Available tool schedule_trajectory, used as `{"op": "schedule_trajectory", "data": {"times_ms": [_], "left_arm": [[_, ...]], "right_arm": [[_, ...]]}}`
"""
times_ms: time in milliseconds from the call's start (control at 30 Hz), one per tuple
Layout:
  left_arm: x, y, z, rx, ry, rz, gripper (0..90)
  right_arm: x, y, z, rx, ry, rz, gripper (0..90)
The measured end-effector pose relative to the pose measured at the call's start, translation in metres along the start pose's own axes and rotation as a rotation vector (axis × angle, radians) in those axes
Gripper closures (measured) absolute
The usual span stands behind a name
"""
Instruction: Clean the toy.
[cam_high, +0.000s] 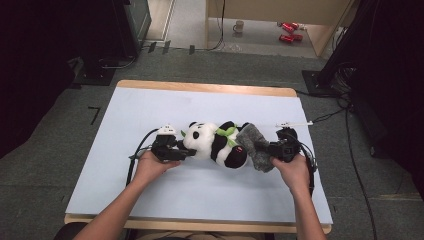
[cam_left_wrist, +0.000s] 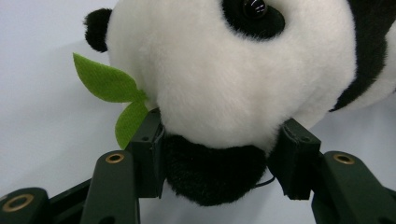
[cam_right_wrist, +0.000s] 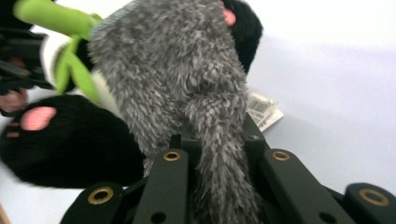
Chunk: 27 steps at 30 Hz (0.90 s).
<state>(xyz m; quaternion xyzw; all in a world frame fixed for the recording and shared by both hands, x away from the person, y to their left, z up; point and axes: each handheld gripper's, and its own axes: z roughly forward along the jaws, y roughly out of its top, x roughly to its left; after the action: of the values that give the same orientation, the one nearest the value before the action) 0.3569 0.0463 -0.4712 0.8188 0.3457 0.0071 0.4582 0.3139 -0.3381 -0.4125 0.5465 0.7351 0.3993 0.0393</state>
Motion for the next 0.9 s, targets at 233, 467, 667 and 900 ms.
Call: {"op": "schedule_trajectory", "data": {"times_ms": [233, 467, 667, 900], "left_arm": [[-0.002, -0.001, 0.0, -0.001, 0.01, 0.005, 44.9], [-0.002, -0.003, 0.002, -0.01, 0.012, 0.013, 45.1], [-0.004, -0.008, 0.001, -0.014, 0.019, 0.024, 45.0], [-0.005, -0.009, 0.001, -0.004, 0.027, 0.035, 45.0]], "right_arm": [[0.011, 0.012, -0.013, -0.064, 0.016, -0.023, 78.3], [0.029, 0.026, -0.005, -0.093, 0.049, -0.062, 78.2], [0.04, 0.031, 0.02, -0.035, 0.056, -0.107, 78.1], [0.031, 0.024, 0.036, -0.01, 0.084, -0.07, 77.2]]}}
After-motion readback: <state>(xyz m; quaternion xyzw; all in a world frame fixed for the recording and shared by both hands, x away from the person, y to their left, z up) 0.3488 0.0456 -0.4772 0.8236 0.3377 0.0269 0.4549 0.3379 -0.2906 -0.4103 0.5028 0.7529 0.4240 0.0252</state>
